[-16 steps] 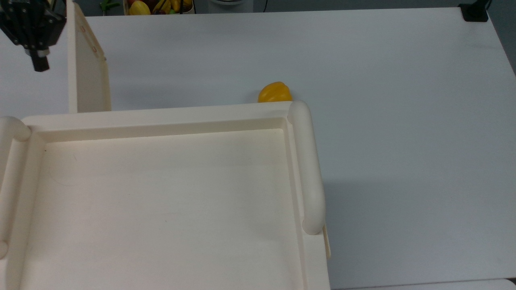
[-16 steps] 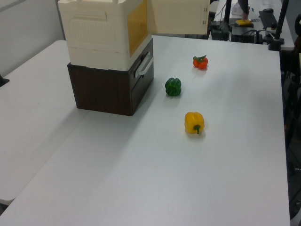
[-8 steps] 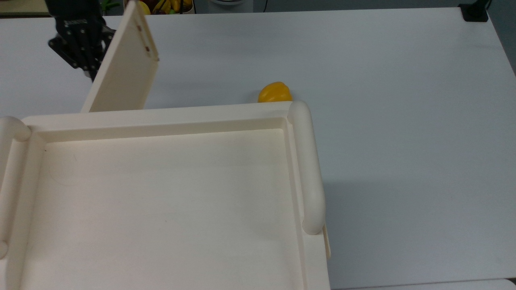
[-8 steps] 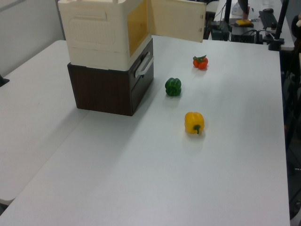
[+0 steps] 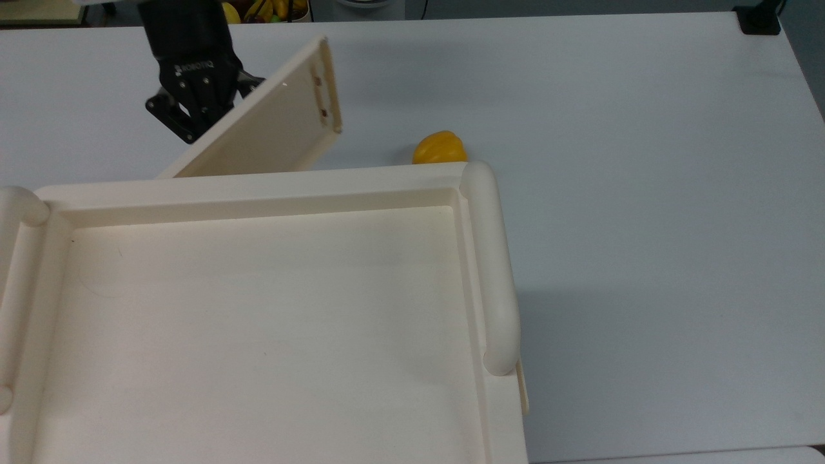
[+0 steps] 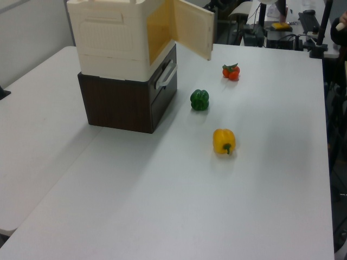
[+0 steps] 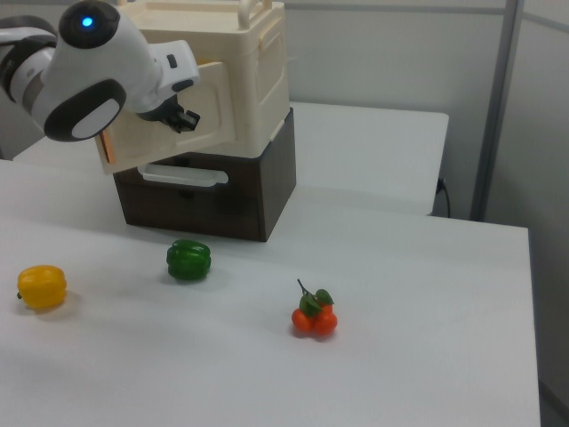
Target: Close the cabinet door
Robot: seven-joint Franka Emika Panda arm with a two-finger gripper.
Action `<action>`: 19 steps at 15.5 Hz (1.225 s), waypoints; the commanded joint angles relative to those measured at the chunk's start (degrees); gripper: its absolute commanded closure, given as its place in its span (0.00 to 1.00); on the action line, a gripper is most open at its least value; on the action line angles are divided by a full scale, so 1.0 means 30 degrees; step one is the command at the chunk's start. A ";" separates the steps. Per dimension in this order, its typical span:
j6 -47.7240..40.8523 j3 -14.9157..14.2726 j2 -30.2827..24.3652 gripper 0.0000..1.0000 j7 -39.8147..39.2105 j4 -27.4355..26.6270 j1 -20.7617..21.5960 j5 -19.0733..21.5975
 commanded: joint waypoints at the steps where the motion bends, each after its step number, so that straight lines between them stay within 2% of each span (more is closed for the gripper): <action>1: 0.2612 0.0588 0.1053 1.00 -0.0259 0.0303 0.0385 0.0552; 4: 0.4899 0.1322 0.1727 1.00 -0.0259 0.0478 0.0386 0.0552; 13: 0.7070 0.1382 0.4129 1.00 -0.0230 0.3055 0.1058 0.0523; 19: 0.7104 0.1382 0.3841 1.00 -0.0376 0.2737 0.0972 0.0377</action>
